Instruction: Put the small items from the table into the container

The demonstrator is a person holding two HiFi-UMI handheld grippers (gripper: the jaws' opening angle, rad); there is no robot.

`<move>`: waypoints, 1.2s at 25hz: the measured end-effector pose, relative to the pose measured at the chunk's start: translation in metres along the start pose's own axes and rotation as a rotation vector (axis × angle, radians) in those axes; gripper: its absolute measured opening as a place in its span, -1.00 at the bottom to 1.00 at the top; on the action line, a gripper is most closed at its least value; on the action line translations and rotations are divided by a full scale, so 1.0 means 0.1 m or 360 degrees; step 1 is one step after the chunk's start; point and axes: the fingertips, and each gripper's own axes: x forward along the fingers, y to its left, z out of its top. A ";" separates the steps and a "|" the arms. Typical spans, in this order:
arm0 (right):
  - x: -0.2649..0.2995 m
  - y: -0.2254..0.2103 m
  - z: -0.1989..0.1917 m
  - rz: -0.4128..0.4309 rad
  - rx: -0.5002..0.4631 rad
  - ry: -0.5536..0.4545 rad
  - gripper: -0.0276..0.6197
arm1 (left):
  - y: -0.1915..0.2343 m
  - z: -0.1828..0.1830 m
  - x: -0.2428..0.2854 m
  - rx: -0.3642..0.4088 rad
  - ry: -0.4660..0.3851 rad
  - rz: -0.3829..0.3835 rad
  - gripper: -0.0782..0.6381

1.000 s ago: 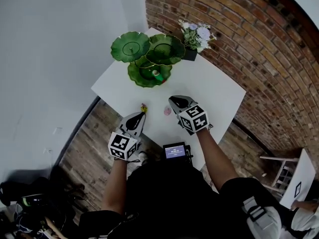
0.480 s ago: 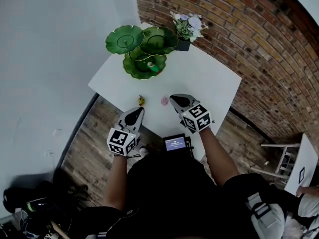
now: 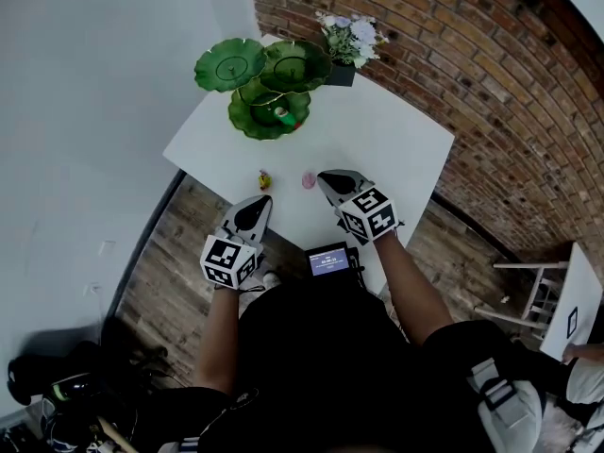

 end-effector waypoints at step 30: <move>0.11 -0.08 -0.20 -0.0023 0.0016 0.0088 -0.81 | 0.03 -0.04 -0.03 -0.0042 -0.0010 0.0042 -0.76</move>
